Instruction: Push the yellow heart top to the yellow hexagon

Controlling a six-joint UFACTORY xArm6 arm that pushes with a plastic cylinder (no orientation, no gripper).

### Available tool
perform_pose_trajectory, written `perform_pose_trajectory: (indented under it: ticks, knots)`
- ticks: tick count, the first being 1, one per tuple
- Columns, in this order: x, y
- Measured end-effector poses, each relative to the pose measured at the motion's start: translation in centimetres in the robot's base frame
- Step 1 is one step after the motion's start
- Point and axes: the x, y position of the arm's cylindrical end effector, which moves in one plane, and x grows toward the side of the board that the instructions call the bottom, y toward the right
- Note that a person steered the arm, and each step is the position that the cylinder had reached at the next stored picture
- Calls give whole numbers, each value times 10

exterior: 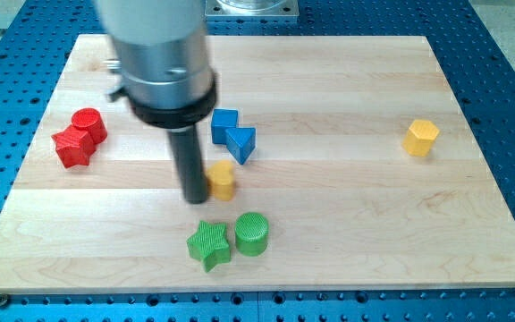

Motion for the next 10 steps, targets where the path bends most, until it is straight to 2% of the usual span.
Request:
perform_pose_trajectory:
  ticks: [3,4,6,7,8,10]
  knots:
    - [-39,161]
    - [-67,193]
    - [-70,143]
    - [-116,173]
    - [-126,212]
    - [-158,225]
